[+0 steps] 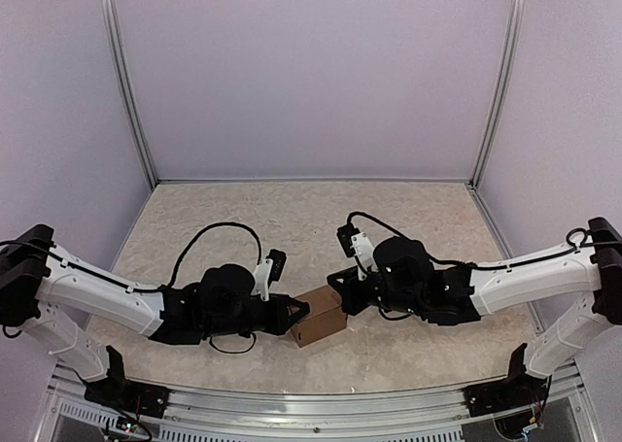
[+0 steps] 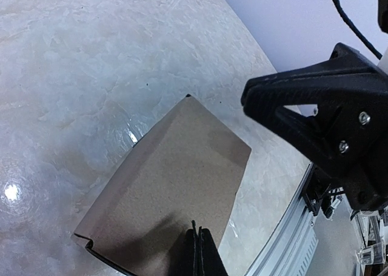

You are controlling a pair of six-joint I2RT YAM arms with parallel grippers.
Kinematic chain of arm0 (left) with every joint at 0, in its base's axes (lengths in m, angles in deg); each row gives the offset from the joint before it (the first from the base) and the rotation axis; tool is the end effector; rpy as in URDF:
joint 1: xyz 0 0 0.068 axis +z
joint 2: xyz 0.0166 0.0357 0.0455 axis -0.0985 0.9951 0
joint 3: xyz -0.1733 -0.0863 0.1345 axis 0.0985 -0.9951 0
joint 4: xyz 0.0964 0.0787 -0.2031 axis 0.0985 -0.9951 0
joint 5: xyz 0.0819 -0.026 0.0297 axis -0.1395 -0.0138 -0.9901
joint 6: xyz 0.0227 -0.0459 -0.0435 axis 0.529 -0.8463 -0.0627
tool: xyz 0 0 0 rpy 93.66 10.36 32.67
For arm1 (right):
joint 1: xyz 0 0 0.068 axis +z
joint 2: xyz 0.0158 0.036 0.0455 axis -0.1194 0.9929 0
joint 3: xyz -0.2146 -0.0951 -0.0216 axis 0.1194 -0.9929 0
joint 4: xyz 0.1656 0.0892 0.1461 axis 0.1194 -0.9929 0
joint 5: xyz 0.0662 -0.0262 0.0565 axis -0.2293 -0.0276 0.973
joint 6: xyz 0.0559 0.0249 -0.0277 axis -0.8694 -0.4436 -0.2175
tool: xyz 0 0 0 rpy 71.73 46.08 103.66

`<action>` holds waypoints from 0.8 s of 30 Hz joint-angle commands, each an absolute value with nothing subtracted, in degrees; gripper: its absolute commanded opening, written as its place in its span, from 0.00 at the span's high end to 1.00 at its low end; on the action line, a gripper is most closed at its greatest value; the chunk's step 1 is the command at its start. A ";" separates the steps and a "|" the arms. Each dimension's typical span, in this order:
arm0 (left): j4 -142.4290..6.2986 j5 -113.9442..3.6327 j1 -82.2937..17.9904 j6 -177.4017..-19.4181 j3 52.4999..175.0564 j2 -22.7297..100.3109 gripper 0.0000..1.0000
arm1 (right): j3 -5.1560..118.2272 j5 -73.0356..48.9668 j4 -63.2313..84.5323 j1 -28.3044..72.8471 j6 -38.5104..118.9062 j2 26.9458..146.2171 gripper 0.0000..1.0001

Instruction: Fold the paper box

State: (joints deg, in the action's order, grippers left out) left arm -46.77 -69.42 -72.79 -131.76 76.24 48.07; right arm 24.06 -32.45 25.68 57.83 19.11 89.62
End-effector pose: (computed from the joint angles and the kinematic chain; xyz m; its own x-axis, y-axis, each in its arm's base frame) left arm 0.1218 -0.2744 0.1507 -0.7449 -0.0409 -0.6659 0.5001 0.6264 -0.5979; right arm 0.1456 0.2799 0.1825 -0.5417 -0.0780 -0.8369 -0.6150 0.7155 0.3314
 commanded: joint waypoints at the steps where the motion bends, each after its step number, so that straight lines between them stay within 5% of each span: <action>1: -55.37 -69.28 -73.50 -131.40 73.69 49.47 1.00 | 26.23 -35.15 21.90 57.49 22.18 87.04 1.00; 13: -55.99 -69.76 -73.70 -131.35 73.52 49.24 1.00 | 16.42 -33.08 26.97 57.64 14.65 95.14 1.00; 24: -55.46 -70.25 -73.94 -130.74 73.38 49.95 1.00 | 19.63 -35.86 22.28 57.88 17.83 89.12 1.00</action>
State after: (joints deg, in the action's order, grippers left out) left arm -46.51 -70.16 -73.35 -131.65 75.98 47.98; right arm 18.62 -35.16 30.43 57.85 15.90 90.64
